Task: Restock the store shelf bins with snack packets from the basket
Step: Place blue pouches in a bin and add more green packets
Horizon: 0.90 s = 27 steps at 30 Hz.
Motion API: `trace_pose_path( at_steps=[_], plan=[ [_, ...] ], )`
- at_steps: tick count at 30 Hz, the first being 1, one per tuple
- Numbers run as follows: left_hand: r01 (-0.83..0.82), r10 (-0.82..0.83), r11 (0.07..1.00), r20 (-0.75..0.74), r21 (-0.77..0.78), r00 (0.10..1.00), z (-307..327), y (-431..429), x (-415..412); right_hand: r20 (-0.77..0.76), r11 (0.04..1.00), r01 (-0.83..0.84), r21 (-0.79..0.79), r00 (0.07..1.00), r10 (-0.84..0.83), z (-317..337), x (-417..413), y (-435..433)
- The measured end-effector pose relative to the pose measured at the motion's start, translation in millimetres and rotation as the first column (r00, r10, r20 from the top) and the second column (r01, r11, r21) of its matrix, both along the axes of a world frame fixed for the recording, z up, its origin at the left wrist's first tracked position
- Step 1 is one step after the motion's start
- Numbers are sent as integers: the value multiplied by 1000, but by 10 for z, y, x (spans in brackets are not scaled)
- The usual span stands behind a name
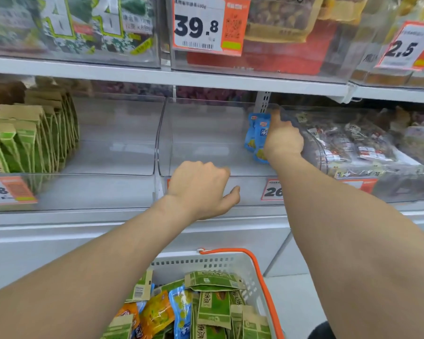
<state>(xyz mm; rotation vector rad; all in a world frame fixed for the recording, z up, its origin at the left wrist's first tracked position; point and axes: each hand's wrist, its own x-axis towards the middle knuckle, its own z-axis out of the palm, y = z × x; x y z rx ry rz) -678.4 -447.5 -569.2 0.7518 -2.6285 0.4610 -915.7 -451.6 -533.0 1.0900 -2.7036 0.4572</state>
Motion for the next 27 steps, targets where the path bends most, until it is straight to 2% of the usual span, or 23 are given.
trace_pose_path(
  at_steps=[2, 6, 9, 12, 17, 20, 23, 27],
  plan=[
    [-1, 0, 1000, -13, -11, 1000, -4, -4, 8, -16, 1000, 8, 20, 1000, -7, -24, -2, 0],
    [-2, 2, 1000, -12, -13, 1000, 3, 13, 14, 173, 991, -128, 46, 978, 118, -154, -9, -50],
    [-7, 7, 1000, 3, 7, 1000, 13, 15, 24, 287, 948, -223, 225, 945, 154, -172, 2, -84],
    [-2, 2, 1000, 1, 30, 1000, 24, 19, 36, 343, 906, -221, 361, 935, 92, -185, -4, -108],
    [39, -40, 998, 22, 55, 999, 30, 2, 74, 322, 872, -222, 436, 944, 79, -121, -3, -99],
    [107, -105, 985, -17, 139, 994, 35, -22, 151, 290, 894, -250, 372, 946, 144, -9, 70, -56],
    [248, -215, 951, -183, 184, 959, 5, -34, 284, 195, 896, -282, 344, 955, 225, 85, 212, 64],
    [287, -260, 950, -196, 125, 946, -5, 33, 479, -2, 887, -377, 269, 920, 391, 193, 557, 311]
  ],
)
